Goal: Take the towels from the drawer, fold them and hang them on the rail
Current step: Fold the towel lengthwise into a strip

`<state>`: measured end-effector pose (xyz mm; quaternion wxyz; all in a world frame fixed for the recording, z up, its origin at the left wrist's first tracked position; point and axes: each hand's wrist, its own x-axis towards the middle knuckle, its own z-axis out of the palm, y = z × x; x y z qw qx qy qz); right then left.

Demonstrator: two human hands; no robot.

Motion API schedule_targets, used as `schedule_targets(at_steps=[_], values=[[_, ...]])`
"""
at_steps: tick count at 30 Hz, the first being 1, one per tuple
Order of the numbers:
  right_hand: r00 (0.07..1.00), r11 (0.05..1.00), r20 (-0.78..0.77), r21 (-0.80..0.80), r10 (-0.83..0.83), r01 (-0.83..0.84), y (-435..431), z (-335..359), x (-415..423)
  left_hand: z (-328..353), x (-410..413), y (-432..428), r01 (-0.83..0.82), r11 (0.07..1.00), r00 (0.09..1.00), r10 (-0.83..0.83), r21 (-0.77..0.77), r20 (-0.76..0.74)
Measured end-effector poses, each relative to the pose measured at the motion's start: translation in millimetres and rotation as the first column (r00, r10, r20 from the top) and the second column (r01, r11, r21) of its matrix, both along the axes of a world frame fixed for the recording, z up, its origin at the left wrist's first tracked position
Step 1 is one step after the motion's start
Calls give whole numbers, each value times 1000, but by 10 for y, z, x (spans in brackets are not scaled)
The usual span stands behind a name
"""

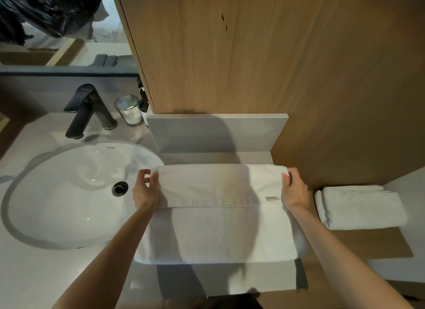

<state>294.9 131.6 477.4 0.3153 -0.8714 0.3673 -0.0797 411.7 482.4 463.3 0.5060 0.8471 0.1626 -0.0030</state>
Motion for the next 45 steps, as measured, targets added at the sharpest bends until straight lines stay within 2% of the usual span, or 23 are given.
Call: schedule_targets(at_steps=[6, 8, 10, 12, 14, 16, 18, 23, 26, 30, 33, 35, 37, 40, 43, 45], values=[[995, 999, -94, -47, -28, 23, 10, -13, -19, -5, 17, -7, 32, 996, 999, -31, 83, -17], [998, 991, -40, -129, -45, 40, 33, 1, 4, 55, 27, -50, 14, 983, 1000, -13, 181, -3], [999, 947, 43, -322, 33, -18, 82, 29, 29, 95, 15, -107, -5, 930, 984, -61, 368, 168], [974, 883, 51, -435, 220, -177, 255, 61, 97, 136, -65, -270, 99, 846, 910, -290, 524, 295], [907, 840, 38, -394, 420, -373, 580, 45, 207, 136, -201, -552, 357, 739, 803, -556, 571, 217], [841, 793, 3, -335, 541, -509, 952, -55, 280, 91, -352, -842, 536, 582, 708, -705, 612, 49], [813, 758, -105, -310, 573, -574, 1176, -167, 317, 17, -444, -1012, 580, 471, 691, -717, 665, -94], [792, 694, -296, -381, 534, -611, 916, -207, 230, -30, -356, -818, 567, 374, 699, -689, 734, -189], [780, 721, -396, -325, 485, -612, 625, -183, 174, -16, -303, -620, 548, 398, 729, -659, 736, -187], [805, 781, -419, -285, 420, -556, 319, -137, 20, -9, -290, -430, 523, 457, 789, -579, 719, -206], [810, 850, -421, -150, 408, -505, 215, -80, -27, 43, -299, -372, 539, 538, 816, -525, 647, -243], [798, 854, -425, -99, 428, -511, 165, -40, -24, 81, -280, -339, 559, 575, 814, -518, 597, -263], [760, 825, -461, -96, 459, -556, 119, 14, -16, 89, -224, -284, 595, 546, 788, -542, 589, -293], [716, 770, -487, -126, 501, -625, 90, 174, 96, 118, -101, -216, 604, 451, 745, -612, 657, -265], [703, 756, -437, -74, 562, -650, 122, 414, 324, 211, 68, -211, 658, 372, 661, -702, 654, -266], [670, 733, -481, -79, 565, -675, 124, 496, 480, 289, 186, -218, 691, 329, 618, -730, 644, -290]])
